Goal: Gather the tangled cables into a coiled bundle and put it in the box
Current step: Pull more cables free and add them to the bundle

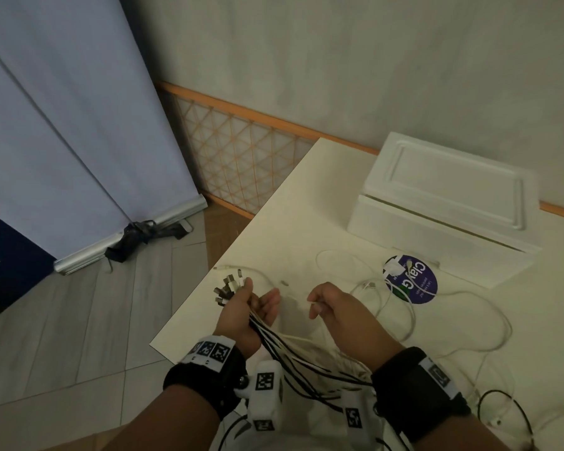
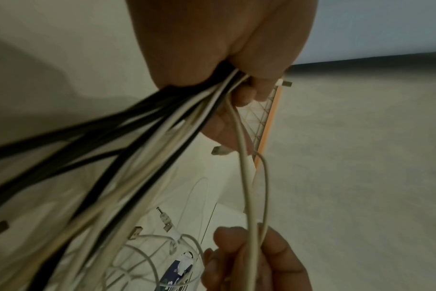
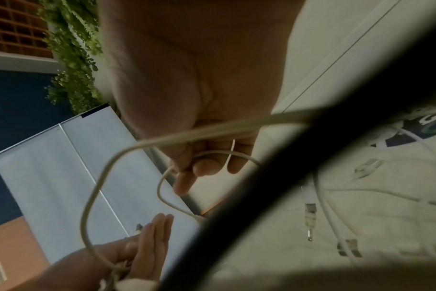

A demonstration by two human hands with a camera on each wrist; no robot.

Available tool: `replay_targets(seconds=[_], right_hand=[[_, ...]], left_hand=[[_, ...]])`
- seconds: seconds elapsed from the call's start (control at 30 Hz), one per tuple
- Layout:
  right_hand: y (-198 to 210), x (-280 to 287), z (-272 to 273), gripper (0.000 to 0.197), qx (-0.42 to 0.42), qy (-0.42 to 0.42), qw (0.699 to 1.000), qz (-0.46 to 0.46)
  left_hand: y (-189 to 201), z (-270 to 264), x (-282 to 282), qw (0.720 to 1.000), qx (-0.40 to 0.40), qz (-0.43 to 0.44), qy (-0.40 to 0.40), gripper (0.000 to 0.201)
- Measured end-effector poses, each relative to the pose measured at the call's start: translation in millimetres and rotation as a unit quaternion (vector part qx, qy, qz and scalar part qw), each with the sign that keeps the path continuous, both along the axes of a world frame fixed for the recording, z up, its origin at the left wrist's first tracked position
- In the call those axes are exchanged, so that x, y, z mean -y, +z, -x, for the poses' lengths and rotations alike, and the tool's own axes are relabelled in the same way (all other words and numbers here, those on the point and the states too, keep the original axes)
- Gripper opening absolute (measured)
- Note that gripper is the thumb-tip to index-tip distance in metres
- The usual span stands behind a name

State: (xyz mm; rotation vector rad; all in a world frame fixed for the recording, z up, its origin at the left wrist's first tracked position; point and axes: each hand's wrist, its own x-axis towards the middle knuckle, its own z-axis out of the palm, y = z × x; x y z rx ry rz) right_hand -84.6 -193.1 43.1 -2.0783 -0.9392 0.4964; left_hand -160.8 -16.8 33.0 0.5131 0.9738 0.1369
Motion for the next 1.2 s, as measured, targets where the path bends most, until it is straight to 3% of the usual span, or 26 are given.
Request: replay_targets(seconds=[0.23,0.33,0.43,0.53,0.67,0.83,0.93,1.1,1.2], right_hand=[[2,4,5,0.013,0.023,0.055,0.998,0.002],[-10,8,5,0.010,0.062,0.062,0.994,0.067],[-23,19,-6,0.004,0.146,0.051,0.980,0.122],[-32,38,-28,0.011,0.175,-0.027,0.975,0.136],[-10,48,-47,0.009,0.116,-0.112,0.982,0.097],[50,30,-40,0.011,0.103,-0.127,0.985,-0.057],[74,21,-33,0.011,0.118,-0.101,0.980,-0.127],[71,24,-31,0.013,0.123,-0.067,0.974,-0.178],[63,28,-30,0.006,0.136,-0.064,0.972,-0.179]], left_hand=[[12,2,15,0.997,0.060,0.021,-0.044,0.031],[15,1,16,0.996,0.077,0.024,-0.028,0.020],[11,4,13,0.996,0.087,-0.005,-0.027,0.033],[8,11,13,0.994,0.105,-0.032,-0.016,0.039],[7,14,19,0.990,0.108,-0.079,-0.048,0.031],[26,-5,38,0.956,0.105,-0.226,-0.152,0.008],[38,-23,49,0.942,0.136,-0.257,-0.168,0.020],[52,-36,58,0.896,0.194,-0.320,-0.238,0.009],[51,-35,58,0.870,0.210,-0.360,-0.263,0.020]])
